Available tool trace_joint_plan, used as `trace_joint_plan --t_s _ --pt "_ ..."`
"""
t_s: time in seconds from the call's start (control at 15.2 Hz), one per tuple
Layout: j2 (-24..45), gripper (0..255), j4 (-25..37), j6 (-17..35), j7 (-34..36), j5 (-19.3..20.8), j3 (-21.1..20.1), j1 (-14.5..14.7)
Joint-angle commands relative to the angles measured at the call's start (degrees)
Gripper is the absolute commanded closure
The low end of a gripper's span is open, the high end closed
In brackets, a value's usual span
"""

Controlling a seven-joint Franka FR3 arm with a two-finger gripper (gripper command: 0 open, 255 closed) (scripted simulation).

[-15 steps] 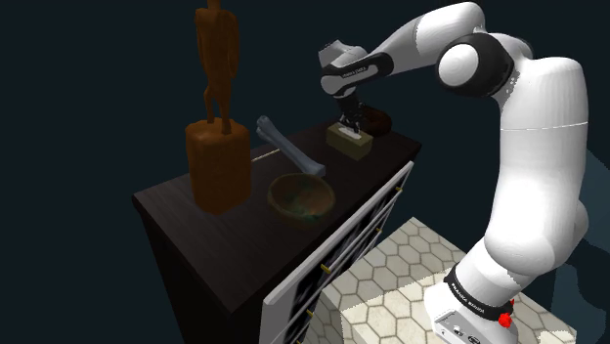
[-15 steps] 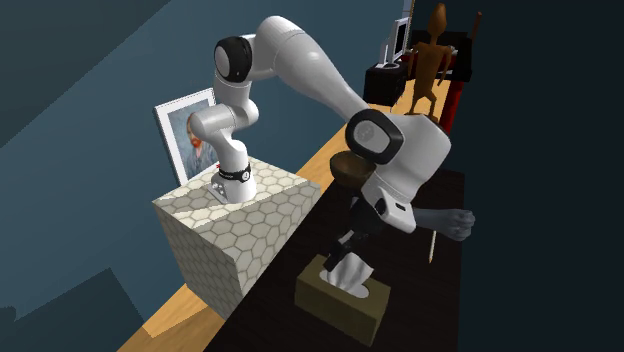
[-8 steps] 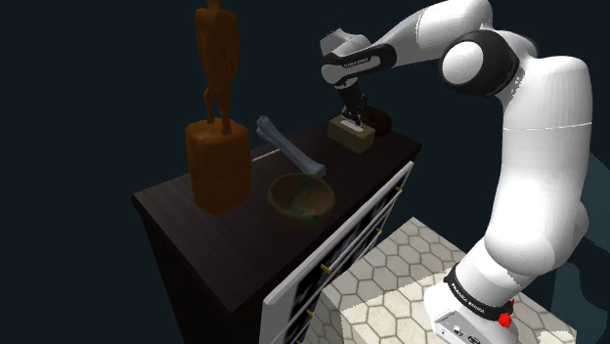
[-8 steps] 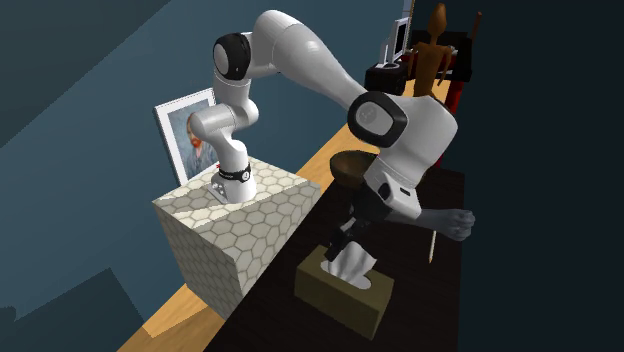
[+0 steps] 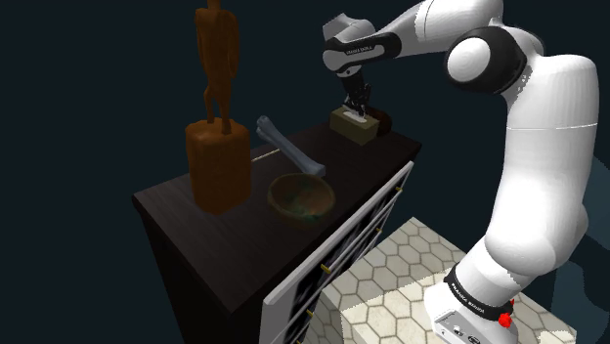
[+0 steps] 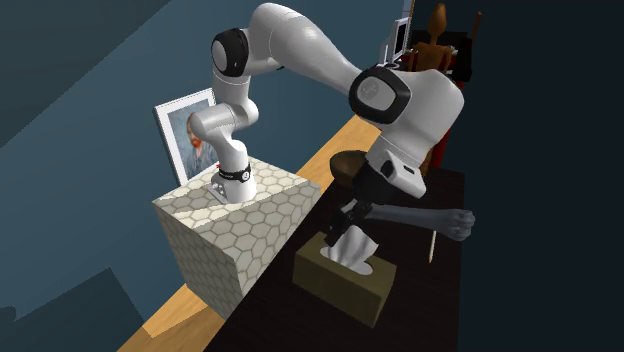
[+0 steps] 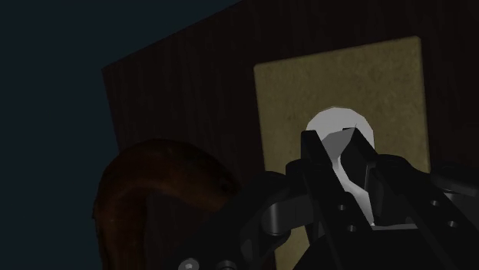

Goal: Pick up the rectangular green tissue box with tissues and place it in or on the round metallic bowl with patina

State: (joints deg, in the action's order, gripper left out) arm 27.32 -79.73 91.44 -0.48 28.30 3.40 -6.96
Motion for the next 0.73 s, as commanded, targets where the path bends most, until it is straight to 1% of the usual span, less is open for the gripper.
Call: trace_joint_plan --t_s 0.0,0.66 --pt "0.1 255 1.6 -1.4 -0.6 0.0 0.0 0.1" --pt "0.0 255 8.9 -8.0 -3.9 0.0 0.2 0.5"
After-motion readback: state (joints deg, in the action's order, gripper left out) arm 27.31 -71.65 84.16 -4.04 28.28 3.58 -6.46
